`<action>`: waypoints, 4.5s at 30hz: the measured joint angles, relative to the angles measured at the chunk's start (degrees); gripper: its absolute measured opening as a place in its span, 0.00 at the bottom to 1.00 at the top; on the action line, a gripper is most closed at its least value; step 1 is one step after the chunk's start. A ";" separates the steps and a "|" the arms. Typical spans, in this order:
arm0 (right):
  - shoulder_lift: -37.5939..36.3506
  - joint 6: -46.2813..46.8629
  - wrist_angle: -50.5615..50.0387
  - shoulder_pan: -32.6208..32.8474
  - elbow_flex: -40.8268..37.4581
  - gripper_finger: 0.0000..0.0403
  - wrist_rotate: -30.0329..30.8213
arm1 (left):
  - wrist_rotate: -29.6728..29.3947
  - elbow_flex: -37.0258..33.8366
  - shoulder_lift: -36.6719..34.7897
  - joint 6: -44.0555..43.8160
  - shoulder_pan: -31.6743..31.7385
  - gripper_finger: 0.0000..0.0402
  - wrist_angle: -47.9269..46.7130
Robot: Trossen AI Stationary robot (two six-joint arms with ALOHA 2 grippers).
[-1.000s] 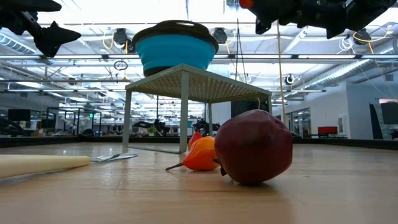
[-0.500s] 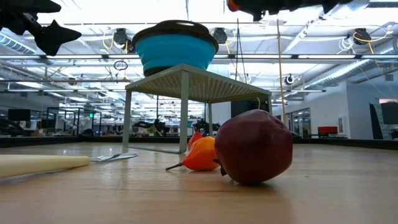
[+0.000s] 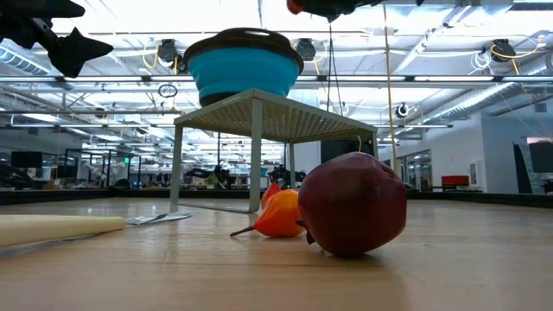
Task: Pick & Place Fruit
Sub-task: Put the peach into the blue strainer bowl
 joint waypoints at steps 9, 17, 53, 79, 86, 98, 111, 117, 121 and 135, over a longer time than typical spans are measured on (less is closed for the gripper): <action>6.94 -1.13 -1.01 -1.35 3.80 0.22 -0.15 | 0.00 0.00 0.00 -0.04 0.00 0.78 0.00; 10.41 -2.04 -2.45 -1.46 3.91 0.22 -0.22 | 0.00 0.00 0.00 -0.40 0.00 0.78 0.02; 12.50 -0.64 -3.42 -2.75 3.94 0.22 -3.26 | -0.02 0.00 0.00 -1.46 0.00 0.78 0.04; 8.35 -1.83 -2.79 -1.32 3.85 0.39 -2.68 | 0.00 0.00 0.01 -0.89 0.00 0.78 0.02; 2.31 -2.36 -7.94 3.58 3.87 0.23 3.95 | -0.02 0.00 0.00 0.42 0.00 0.78 0.02; -4.06 1.20 -18.85 11.07 3.83 0.02 7.79 | 0.04 -0.02 0.02 0.18 0.00 0.78 0.01; -8.94 7.28 -40.81 20.99 3.83 0.00 7.58 | 0.07 -0.02 0.02 -1.32 0.00 0.78 0.04; -9.17 11.41 -49.28 26.45 3.83 0.00 7.60 | 0.09 -0.02 0.02 -1.34 0.00 0.78 0.04; -9.27 13.98 -50.82 29.93 2.33 0.00 7.58 | 0.09 -0.02 0.02 -1.36 0.00 0.78 0.04; -9.42 15.36 -50.14 43.17 -9.47 0.00 7.32 | 0.13 -0.02 0.02 -2.83 0.00 0.78 0.04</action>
